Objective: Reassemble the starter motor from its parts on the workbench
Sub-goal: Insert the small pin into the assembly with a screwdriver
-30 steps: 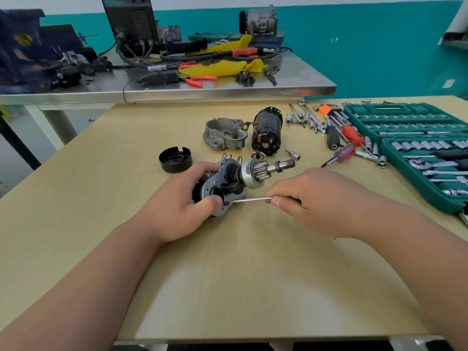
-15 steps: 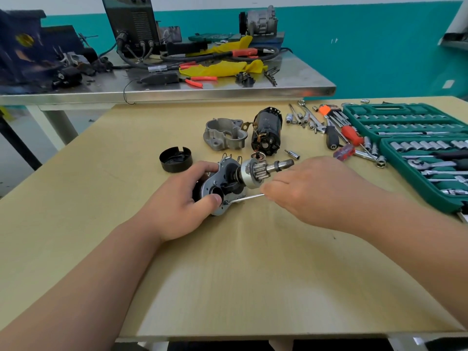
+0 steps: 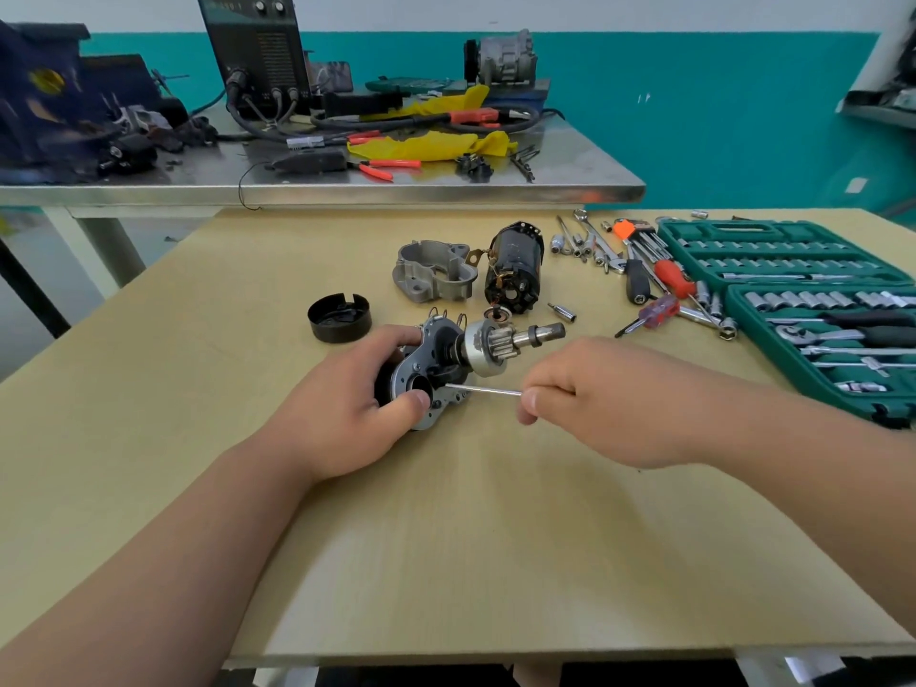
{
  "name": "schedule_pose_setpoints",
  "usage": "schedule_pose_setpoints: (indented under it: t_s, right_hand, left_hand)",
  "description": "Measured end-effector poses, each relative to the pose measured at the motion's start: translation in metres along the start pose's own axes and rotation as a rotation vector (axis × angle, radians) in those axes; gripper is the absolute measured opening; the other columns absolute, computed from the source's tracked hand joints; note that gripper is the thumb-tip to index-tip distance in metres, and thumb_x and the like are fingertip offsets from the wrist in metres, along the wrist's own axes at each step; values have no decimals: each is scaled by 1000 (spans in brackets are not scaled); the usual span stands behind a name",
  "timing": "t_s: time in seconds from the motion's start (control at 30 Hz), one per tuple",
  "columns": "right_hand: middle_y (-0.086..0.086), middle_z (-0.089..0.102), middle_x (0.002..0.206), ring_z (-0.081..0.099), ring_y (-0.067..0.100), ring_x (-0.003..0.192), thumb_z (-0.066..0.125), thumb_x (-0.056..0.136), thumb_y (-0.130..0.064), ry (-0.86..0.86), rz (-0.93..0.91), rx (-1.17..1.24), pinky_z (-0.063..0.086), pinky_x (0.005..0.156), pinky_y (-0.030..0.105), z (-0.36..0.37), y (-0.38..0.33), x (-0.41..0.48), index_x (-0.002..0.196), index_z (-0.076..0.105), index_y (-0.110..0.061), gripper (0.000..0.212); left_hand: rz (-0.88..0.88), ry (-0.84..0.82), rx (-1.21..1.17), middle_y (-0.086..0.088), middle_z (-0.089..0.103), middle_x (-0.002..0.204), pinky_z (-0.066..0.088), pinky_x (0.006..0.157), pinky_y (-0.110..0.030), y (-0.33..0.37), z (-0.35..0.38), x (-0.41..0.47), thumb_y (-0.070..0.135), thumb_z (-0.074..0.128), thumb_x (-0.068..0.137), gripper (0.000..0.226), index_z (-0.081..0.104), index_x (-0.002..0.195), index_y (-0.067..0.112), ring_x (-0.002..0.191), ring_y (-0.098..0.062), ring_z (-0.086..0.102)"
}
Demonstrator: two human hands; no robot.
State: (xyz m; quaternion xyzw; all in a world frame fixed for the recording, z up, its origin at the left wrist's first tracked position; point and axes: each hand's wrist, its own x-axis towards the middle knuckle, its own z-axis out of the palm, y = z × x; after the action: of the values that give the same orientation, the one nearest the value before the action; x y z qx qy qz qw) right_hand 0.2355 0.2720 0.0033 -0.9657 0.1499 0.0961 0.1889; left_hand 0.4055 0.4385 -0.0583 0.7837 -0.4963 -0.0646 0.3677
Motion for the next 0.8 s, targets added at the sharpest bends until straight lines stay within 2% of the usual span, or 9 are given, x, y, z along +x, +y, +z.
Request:
schedule_pose_setpoints:
  t_s: [0.03,0.1,0.17,0.3,0.5,0.63,0.8]
  right_hand:
    - [-10,54,70,49,4,63,36,103,-36,49,-46,-178,34,52,24,2,1,-1,96,64,-25,31]
    - [-10,46,70,42,4,64,30,104,-38,96,-110,-380,28,52,26,6,-1,-1,95,56,-24,30]
    - [-9,45,70,45,7,66,27,104,-38,86,-143,-487,35,55,30,9,-1,0,92,46,-26,26]
    - [-7,57,84,54,16,76,24,105,-39,108,-150,-499,42,63,32,13,5,3,102,48,-30,25]
    - [-7,62,93,56,17,83,24,104,-40,187,-151,-469,48,71,35,17,8,4,109,52,-30,30]
    - [-7,62,90,55,17,82,24,103,-40,219,-175,-457,47,70,34,17,9,5,105,52,-30,30]
    - [-8,60,90,56,17,81,22,104,-41,219,-202,-484,42,65,32,19,9,6,105,48,-31,28]
  left_hand:
    - [-4,-1,-2,42,57,94,38,64,-4,0,0,0,44,53,73,36,42,103,61,83,10,59]
    - [-11,-4,-12,41,58,94,38,63,-6,0,0,1,48,52,71,36,42,104,61,83,8,59]
    - [-11,-5,-22,39,58,94,38,64,-8,0,0,1,52,50,69,37,42,104,61,83,7,60]
    - [-8,-9,-32,35,60,94,41,67,-15,-1,0,0,57,48,65,39,42,103,65,83,4,60]
    - [-4,-9,-42,36,60,95,39,65,-7,0,0,0,55,48,66,39,43,104,61,83,6,60]
    - [3,-5,-45,35,60,92,39,65,-9,0,0,0,54,49,66,43,44,109,54,81,4,60]
    - [-1,1,-38,38,59,90,38,65,-6,0,0,0,38,55,74,37,44,105,56,81,7,60]
